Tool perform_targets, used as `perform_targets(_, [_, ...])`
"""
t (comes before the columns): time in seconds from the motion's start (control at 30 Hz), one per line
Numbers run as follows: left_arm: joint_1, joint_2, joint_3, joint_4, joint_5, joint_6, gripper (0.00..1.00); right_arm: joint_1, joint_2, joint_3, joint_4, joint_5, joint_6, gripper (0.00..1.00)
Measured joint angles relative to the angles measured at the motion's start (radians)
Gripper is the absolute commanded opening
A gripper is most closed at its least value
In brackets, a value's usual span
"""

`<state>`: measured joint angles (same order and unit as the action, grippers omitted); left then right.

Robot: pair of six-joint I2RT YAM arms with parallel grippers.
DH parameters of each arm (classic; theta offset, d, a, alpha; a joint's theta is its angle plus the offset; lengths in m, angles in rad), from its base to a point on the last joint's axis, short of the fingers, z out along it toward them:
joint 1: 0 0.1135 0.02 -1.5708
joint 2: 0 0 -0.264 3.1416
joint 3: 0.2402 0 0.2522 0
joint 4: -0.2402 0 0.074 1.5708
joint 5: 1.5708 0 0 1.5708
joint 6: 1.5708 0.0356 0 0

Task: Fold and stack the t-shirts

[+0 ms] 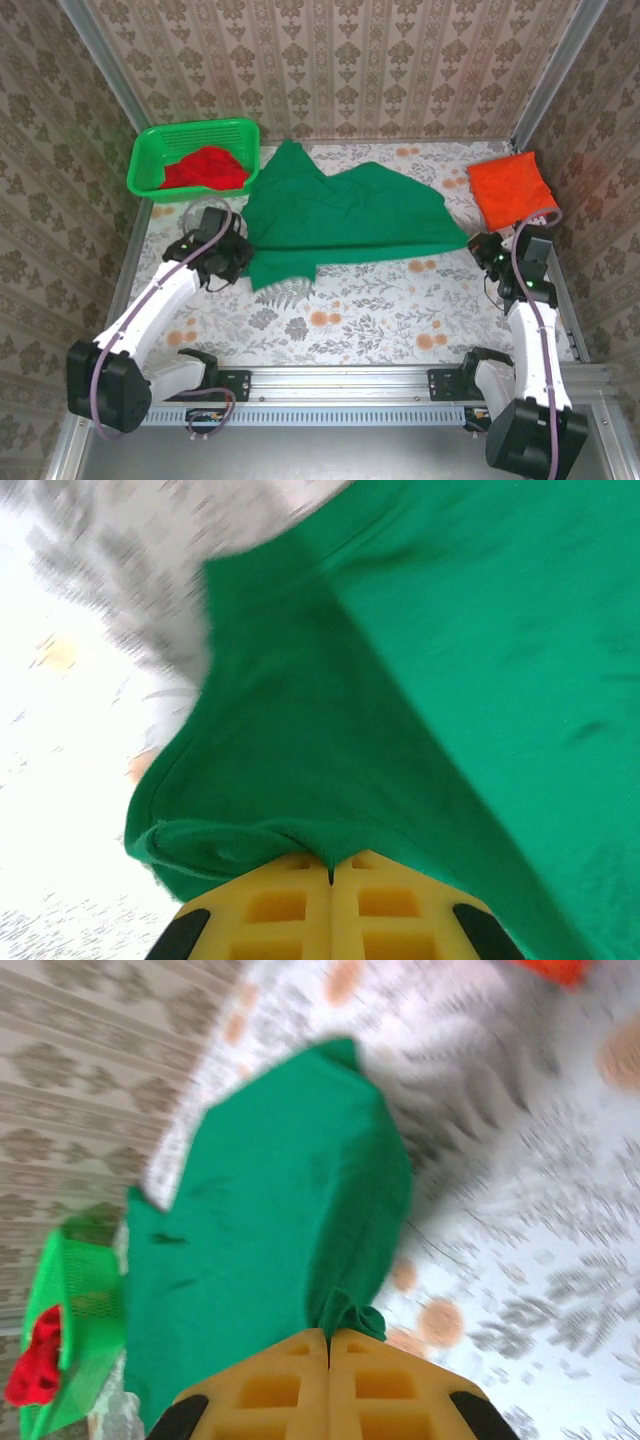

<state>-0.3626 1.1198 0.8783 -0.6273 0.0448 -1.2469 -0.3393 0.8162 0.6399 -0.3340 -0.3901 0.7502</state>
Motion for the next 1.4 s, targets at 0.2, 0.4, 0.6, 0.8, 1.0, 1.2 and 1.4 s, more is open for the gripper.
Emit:
perform_targets(0.2, [0.030, -0.014, 0.237, -0.011, -0.019, 0.128, 0.00, 0.003, -0.037, 0.254, -0.034, 0.021, -0.035, 0.00])
perform_targets(0.4, [0.051, 0.038, 0.557, -0.053, -0.024, 0.260, 0.00, 0.003, -0.026, 0.480, -0.031, 0.068, -0.066, 0.00])
perform_targets(0.6, [0.074, 0.119, 0.784, -0.095, -0.023, 0.328, 0.00, 0.004, 0.074, 0.703, -0.008, 0.068, -0.100, 0.00])
perform_targets(0.8, [0.090, 0.253, 1.002, -0.129, -0.014, 0.388, 0.00, 0.006, 0.213, 0.819, -0.004, 0.069, -0.109, 0.00])
perform_targets(1.0, [0.129, 0.462, 1.190, -0.129, 0.045, 0.411, 0.00, 0.015, 0.365, 0.825, 0.043, 0.065, -0.107, 0.00])
perform_targets(1.2, [0.145, 0.859, 1.596, -0.163, 0.101, 0.409, 0.00, 0.051, 0.618, 0.943, 0.084, 0.080, -0.109, 0.00])
perform_targets(1.4, [0.194, 1.159, 1.959, -0.125, 0.183, 0.317, 0.00, 0.090, 0.853, 1.207, 0.076, 0.095, -0.112, 0.00])
